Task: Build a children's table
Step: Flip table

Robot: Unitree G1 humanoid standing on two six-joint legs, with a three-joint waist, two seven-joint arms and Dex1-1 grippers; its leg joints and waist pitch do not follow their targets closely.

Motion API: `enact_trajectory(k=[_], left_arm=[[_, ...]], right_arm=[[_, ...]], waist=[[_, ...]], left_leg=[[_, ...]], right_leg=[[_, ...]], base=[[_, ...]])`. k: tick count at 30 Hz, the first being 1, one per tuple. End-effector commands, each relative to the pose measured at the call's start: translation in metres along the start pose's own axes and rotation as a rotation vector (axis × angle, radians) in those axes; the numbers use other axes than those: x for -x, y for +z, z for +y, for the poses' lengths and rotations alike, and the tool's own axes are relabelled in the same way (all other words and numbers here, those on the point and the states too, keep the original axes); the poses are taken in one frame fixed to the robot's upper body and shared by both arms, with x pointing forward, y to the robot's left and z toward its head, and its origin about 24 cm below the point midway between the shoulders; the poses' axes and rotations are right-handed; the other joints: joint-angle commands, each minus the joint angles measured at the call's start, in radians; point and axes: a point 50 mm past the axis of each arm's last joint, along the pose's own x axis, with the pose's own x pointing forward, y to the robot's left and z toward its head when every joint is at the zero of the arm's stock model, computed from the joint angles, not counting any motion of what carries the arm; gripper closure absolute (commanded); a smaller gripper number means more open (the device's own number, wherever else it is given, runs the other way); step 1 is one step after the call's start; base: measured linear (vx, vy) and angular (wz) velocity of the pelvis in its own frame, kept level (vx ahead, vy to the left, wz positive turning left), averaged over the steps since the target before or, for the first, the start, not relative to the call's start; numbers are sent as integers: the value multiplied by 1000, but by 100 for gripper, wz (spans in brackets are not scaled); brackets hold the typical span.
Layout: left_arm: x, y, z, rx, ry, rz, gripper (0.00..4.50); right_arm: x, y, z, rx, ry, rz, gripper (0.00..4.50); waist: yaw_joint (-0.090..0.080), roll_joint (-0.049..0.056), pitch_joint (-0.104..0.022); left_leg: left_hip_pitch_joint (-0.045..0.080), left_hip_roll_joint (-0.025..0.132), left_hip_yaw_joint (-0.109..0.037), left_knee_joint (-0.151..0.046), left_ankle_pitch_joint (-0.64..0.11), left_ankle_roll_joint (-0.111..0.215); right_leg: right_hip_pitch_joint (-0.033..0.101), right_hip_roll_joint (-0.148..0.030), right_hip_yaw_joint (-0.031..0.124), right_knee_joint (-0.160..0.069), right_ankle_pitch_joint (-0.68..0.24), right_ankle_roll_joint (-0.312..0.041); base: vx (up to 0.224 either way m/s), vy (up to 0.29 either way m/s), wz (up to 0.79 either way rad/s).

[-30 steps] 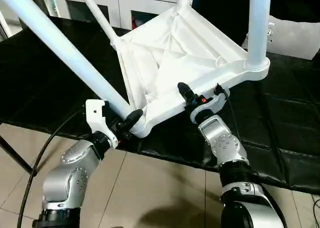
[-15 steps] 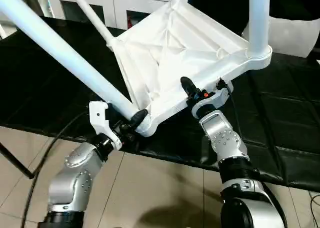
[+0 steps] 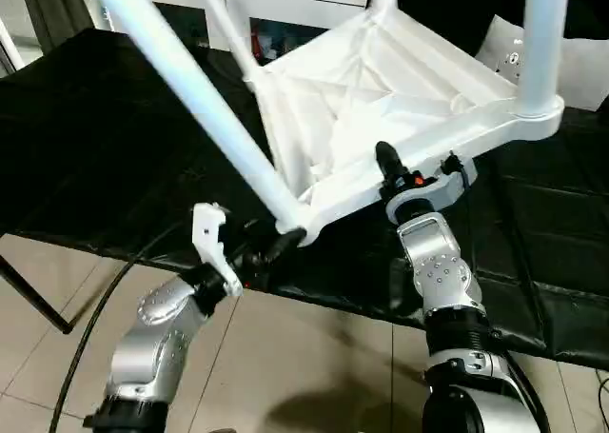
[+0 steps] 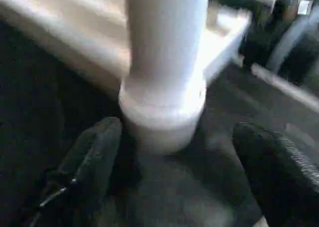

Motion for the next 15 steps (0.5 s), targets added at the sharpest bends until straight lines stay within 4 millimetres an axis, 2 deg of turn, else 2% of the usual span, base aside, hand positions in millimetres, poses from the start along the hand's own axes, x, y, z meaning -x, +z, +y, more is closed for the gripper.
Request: enact_trajectory(k=[1, 2, 3, 6, 7, 8, 10, 11, 13, 15], left_arm=[[6, -2, -2, -32, -27, 42, 36], [13, -2, -2, -64, -43, 68, 19], [14, -2, -3, -67, -44, 69, 9], [27, 10, -9, -176, -77, 95, 1], [28, 11, -10, -186, -80, 97, 1], [31, 18, -15, -233, -101, 107, 1], [33, 24, -19, -250, -127, 112, 0], [36, 32, -26, -261, -166, 122, 0], [38, 39, -32, -278, -202, 139, 0], [40, 48, -37, -299, -243, 157, 0]], right_arm=[[2, 31, 5, 137, -4, -146, 248], [3, 40, 4, 213, -23, -158, 248], [3, 40, 4, 218, -24, -158, 248], [7, 52, 1, 451, -97, -125, 248], [7, 53, 1, 471, -102, -124, 248], [10, 58, 1, 554, -127, -120, 248], [13, 62, 0, 594, -163, -121, 248], [16, 66, -2, 622, -214, -123, 249], [18, 70, -3, 643, -254, -125, 253], [20, 75, -4, 663, -294, -129, 255]], waist=[[-6, 6, -72], [-6, 10, -72], [-7, 0, -71], [-5, 8, -67], [-5, 6, -65], [-6, -1, -62], [-5, 3, -61], [-7, -3, -59], [-9, -1, -58], [-9, -4, -58]], left_leg=[[-2, 91, -31, -76, 65, 53], [-2, 90, -30, -75, 69, 54], [-2, 91, -30, -77, 70, 55], [0, 92, -30, -79, 58, 41], [-1, 91, -30, -80, 50, 32], [-2, 86, -27, -80, 30, 25], [-3, 83, -26, -82, 13, 11], [-1, 84, -27, -84, 2, 1], [5, 81, -25, -84, -22, -2], [10, 84, -27, -86, -33, -11]], right_leg=[[71, -126, 105, -62, -94, -90], [69, -125, 105, -62, -92, -91], [70, -124, 104, -62, -96, -89], [69, -123, 105, -62, -114, -82], [70, -121, 106, -63, -124, -69], [71, -119, 106, -69, -164, -52], [71, -119, 105, -73, -214, -32], [70, -117, 107, -72, -240, -16], [63, -114, 106, -82, -269, -2], [60, -111, 106, -80, -264, 4]], base=[[0, 0, 0], [0, 0, 0], [0, 0, 0], [0, 0, 0], [0, 0, 0], [0, 0, 0], [0, 0, 0], [0, 0, 0], [0, 0, 0], [0, 0, 0]])
